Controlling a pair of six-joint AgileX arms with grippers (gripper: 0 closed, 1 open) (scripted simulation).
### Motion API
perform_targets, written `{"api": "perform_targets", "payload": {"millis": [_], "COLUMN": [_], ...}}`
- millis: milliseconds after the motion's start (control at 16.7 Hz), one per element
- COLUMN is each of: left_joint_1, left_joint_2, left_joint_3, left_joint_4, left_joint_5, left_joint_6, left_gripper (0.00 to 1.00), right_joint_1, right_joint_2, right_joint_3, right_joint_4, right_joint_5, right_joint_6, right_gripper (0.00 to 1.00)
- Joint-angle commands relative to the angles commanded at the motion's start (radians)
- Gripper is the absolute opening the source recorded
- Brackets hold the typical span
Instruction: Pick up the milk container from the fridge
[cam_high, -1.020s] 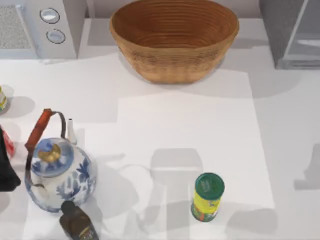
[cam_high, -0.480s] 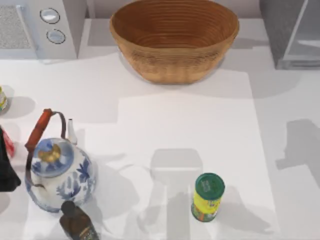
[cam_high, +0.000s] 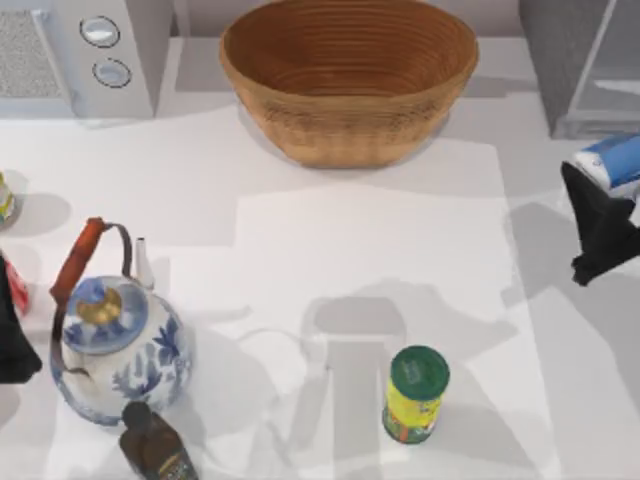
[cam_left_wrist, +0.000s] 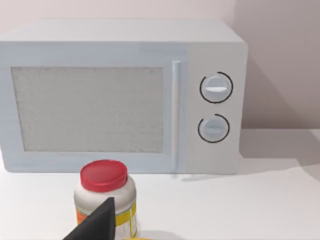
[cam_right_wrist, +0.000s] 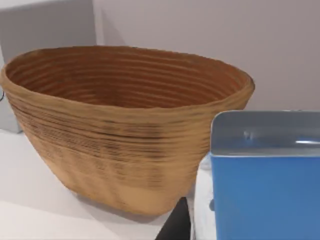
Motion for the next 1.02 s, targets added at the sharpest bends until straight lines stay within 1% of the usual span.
{"api": "perform_targets", "payload": {"millis": [300, 540, 720, 960, 1020], "left_joint_1": [0.000, 0.000, 0.000, 0.000, 0.000], "left_joint_2": [0.000, 0.000, 0.000, 0.000, 0.000], "left_joint_3": [0.000, 0.000, 0.000, 0.000, 0.000], "left_joint_4": [0.000, 0.000, 0.000, 0.000, 0.000], "left_joint_5": [0.000, 0.000, 0.000, 0.000, 0.000], "left_joint_6": [0.000, 0.000, 0.000, 0.000, 0.000], "left_gripper": [1.00, 1.00, 1.00, 1.00, 1.00], "right_joint_1": [0.047, 0.072, 0.078, 0.078, 0.072], "right_joint_2": [0.421, 0.655, 0.725, 0.729, 0.768], "right_joint_3": [0.093, 0.149, 0.164, 0.165, 0.169], "right_joint_4": [0.350, 0.548, 0.615, 0.620, 0.596], "right_joint_5": [-0.102, -0.157, -0.175, -0.177, -0.174], "right_joint_6": [0.008, 0.007, 0.005, 0.005, 0.007], "right_gripper": [0.00, 0.00, 0.00, 0.00, 0.00]}}
